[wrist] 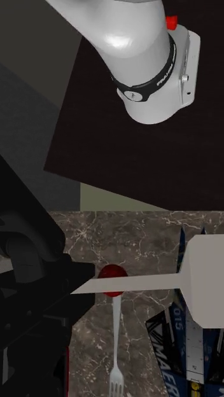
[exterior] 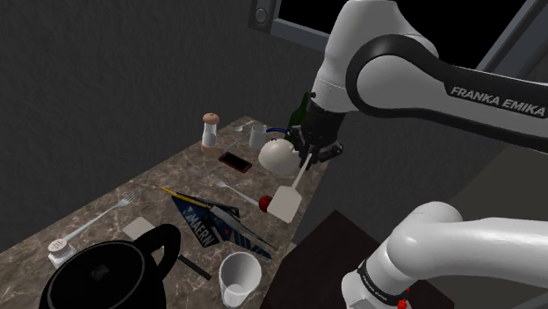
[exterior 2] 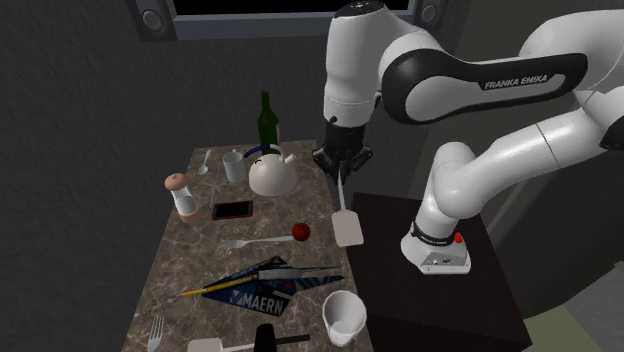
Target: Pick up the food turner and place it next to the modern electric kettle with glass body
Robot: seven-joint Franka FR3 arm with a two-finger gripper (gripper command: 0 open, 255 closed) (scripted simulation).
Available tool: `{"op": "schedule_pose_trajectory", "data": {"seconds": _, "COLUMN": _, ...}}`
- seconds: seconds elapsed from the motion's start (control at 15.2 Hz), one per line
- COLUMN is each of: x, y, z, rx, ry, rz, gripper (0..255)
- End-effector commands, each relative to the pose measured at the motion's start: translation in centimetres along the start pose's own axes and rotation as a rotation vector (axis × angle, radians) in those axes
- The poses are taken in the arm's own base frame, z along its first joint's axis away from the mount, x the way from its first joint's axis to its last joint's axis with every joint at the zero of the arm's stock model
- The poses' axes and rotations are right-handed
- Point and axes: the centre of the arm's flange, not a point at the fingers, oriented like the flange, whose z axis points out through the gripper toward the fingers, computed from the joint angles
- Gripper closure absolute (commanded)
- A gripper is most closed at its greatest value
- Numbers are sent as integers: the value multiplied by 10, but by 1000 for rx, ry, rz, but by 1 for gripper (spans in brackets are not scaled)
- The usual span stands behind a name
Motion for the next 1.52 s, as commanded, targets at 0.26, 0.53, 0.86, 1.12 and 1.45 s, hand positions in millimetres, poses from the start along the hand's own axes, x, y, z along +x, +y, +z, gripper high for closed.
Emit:
{"op": "schedule_pose_trajectory", "data": {"seconds": 0.26, "x": -79, "y": 9, "z": -6, "rx": -1, "ry": -1, "rz": 1, "gripper": 255}}
{"op": "schedule_pose_trajectory", "data": {"seconds": 0.53, "x": -131, "y": 12, "z": -10, "rx": -1, "ry": -1, "rz": 1, "gripper": 255}}
{"op": "schedule_pose_trajectory", "data": {"seconds": 0.86, "x": -197, "y": 16, "z": -14, "rx": -1, "ry": -1, "rz": 1, "gripper": 255}}
{"op": "schedule_pose_trajectory", "data": {"seconds": 1.12, "x": -250, "y": 20, "z": -18, "rx": -1, "ry": -1, "rz": 1, "gripper": 255}}
{"op": "schedule_pose_trajectory", "data": {"seconds": 1.45, "x": -315, "y": 24, "z": -22, "rx": -1, "ry": -1, "rz": 1, "gripper": 255}}
